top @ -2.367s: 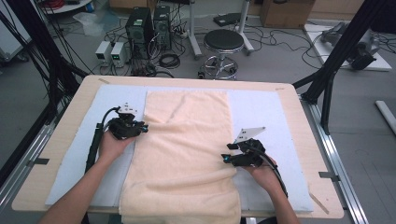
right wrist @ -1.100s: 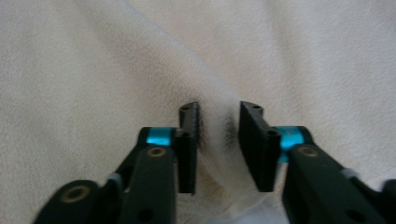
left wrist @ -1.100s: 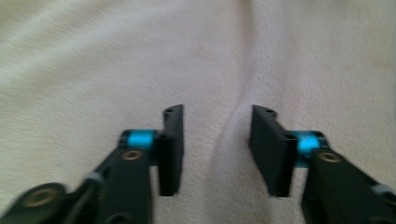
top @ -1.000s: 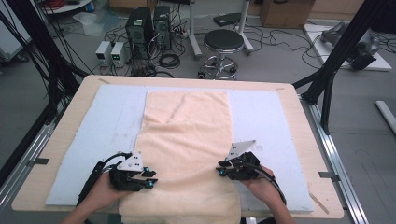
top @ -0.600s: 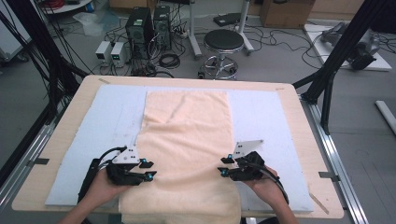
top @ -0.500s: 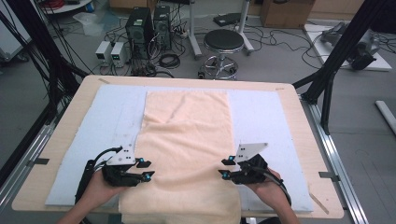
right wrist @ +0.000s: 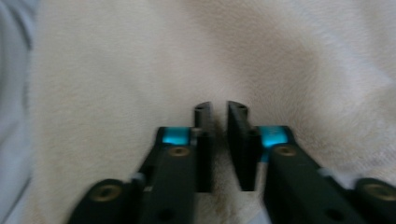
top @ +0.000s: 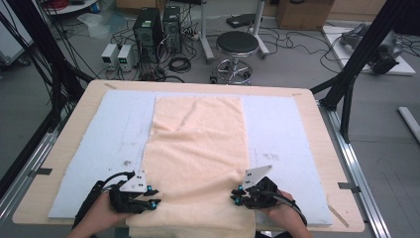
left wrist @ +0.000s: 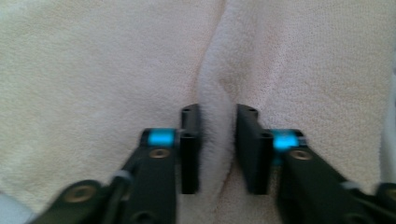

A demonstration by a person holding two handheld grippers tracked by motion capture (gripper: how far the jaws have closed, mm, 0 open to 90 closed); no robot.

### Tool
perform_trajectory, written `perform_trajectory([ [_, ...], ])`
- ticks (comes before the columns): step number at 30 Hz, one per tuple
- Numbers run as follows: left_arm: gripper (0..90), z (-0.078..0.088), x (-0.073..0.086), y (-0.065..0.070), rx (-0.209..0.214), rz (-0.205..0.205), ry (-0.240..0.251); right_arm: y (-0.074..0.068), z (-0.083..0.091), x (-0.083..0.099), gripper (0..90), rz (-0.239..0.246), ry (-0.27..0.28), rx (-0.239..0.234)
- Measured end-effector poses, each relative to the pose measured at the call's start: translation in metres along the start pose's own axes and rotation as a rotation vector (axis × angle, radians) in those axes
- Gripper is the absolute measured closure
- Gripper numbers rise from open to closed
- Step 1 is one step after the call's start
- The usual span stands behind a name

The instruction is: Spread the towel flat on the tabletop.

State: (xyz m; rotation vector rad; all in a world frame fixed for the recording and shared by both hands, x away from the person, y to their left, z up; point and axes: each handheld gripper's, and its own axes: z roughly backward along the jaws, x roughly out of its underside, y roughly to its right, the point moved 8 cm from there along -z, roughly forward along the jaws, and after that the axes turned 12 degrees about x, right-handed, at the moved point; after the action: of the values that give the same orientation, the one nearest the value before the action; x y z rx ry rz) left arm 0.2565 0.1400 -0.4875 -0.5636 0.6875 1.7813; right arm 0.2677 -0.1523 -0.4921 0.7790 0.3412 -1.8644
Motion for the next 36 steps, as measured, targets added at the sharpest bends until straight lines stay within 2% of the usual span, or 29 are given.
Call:
perform_trajectory([
  [2, 79.7, 0.001, 0.000, 0.001, 0.006, 0.010, 0.001, -0.004, 0.001, 0.000, 86.9, 0.020, 0.003, -0.009],
  [6, 81.3, 0.005, -0.001, 0.005, -0.006, -0.015, 0.013, -0.018, 0.006, 0.000, 87.3, 0.065, -0.007, -0.049],
  [9, 81.7, 0.010, -0.003, 0.008, 0.013, -0.010, 0.033, -0.027, 0.012, -0.001, 87.3, 0.067, 0.012, -0.081],
  [10, 81.7, 0.010, -0.003, 0.011, 0.023, -0.009, 0.037, -0.032, 0.015, -0.001, 87.2, 0.068, 0.022, -0.107],
  [12, 80.5, 0.010, 0.000, 0.017, 0.039, -0.012, 0.035, -0.040, 0.020, -0.001, 85.9, 0.075, 0.028, -0.123],
  [13, 78.8, 0.010, 0.002, 0.018, 0.043, -0.023, 0.024, -0.042, 0.021, -0.001, 84.6, 0.071, 0.029, -0.134],
  [15, 72.1, 0.012, 0.002, 0.020, 0.050, -0.015, 0.043, -0.046, 0.025, -0.003, 78.5, 0.063, 0.044, -0.156],
  [18, 57.0, 0.015, 0.000, 0.016, 0.027, 0.007, 0.072, -0.040, 0.035, -0.017, 70.2, 0.031, 0.116, -0.128],
  [20, 54.9, 0.017, -0.001, 0.014, 0.019, -0.001, 0.071, -0.031, 0.037, -0.023, 65.7, 0.046, 0.124, -0.070],
  [21, 54.5, 0.016, -0.002, 0.012, 0.013, -0.001, 0.071, -0.025, 0.036, -0.025, 64.6, 0.052, 0.117, -0.035],
  [22, 54.6, 0.016, -0.002, 0.011, 0.013, -0.008, 0.060, -0.019, 0.034, -0.025, 64.1, 0.066, 0.116, -0.019],
  [24, 55.8, 0.014, -0.004, 0.009, 0.016, -0.005, 0.067, -0.008, 0.029, -0.025, 61.8, 0.065, 0.105, 0.017],
  [27, 61.9, 0.007, -0.005, 0.007, 0.039, -0.007, 0.053, 0.004, 0.016, -0.024, 59.8, 0.056, 0.090, 0.037],
  [28, 64.4, 0.005, -0.005, 0.008, 0.048, -0.015, 0.033, 0.006, 0.012, -0.023, 59.8, 0.061, 0.079, 0.042],
  [30, 70.0, 0.001, -0.004, 0.008, 0.064, -0.024, 0.014, 0.007, 0.001, -0.017, 66.3, 0.061, 0.029, 0.036],
  [32, 72.8, 0.000, -0.003, 0.009, 0.074, -0.028, -0.002, 0.005, -0.006, -0.013, 80.2, 0.078, -0.016, 0.034],
  [34, 73.4, 0.002, -0.004, 0.012, 0.087, -0.023, 0.014, 0.000, -0.006, -0.011, 86.1, 0.093, -0.016, 0.019],
  [36, 73.8, 0.004, -0.003, 0.015, 0.096, -0.029, 0.024, -0.009, 0.001, -0.011, 89.6, 0.085, -0.006, -0.047],
])
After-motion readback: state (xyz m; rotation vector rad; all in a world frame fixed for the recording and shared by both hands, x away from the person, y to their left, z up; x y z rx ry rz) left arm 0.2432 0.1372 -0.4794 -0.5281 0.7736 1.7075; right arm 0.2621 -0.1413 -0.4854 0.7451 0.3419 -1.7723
